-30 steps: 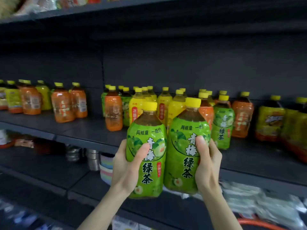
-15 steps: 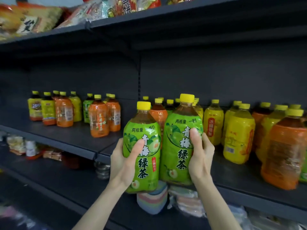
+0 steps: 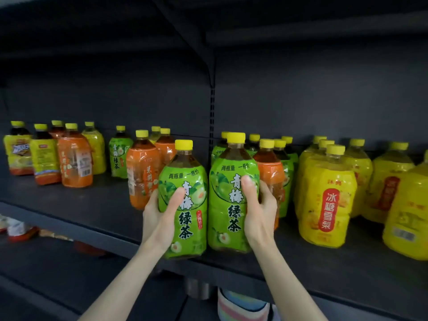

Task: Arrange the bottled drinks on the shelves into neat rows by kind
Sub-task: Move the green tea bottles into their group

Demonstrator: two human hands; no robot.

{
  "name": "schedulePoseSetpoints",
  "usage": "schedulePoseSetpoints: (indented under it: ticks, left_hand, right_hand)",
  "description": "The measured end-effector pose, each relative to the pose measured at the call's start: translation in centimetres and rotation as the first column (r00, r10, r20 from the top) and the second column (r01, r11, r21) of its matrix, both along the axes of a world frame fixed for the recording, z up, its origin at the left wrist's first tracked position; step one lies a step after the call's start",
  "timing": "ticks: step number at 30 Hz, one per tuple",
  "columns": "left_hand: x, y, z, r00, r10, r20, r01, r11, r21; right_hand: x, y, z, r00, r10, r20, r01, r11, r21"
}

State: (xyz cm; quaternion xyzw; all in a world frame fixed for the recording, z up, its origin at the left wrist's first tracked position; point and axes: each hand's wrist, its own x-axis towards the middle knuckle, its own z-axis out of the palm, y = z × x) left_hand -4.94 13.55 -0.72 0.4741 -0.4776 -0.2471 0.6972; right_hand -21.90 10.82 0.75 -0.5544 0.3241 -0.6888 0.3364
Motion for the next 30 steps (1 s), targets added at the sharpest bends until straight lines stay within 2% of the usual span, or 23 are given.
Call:
schedulePoseSetpoints:
  ticks: [7,9,16,20,30]
  left_hand:
    - [7.0,-4.5,0.1,0.983,-0.133,0.13,0.13,0.991,0.031]
    - [8.4,-6.0,-0.2,0.98,-0.16,0.119,0.158,0.987,0.025]
    - [9.8,-10.4,-0.8,0.96,-0.258,0.111,0.258,0.966,0.009]
    - [9.6,-12.6,-1.0,0.947,-0.31,0.078,0.311,0.95,-0.005]
    - [8.9,-15.4,-1.9,0.941,-0.337,0.018,0.337,0.94,-0.048]
  right_hand:
    - [6.9,-3.2,-0.2,0.994,-0.098,0.042,0.091,0.986,0.141]
    - [8.3,-4.1,-0.6,0.993,-0.114,0.037,0.106,0.979,0.174]
    - [8.9,-6.4,-1.4,0.969,-0.232,-0.08,0.244,0.951,0.191]
    - [8.2,-8.4,-1.5,0.912,-0.315,-0.261,0.359,0.923,0.139]
    - [7.5,-12.1,-1.1,0.932,-0.265,-0.249,0.315,0.931,0.187]
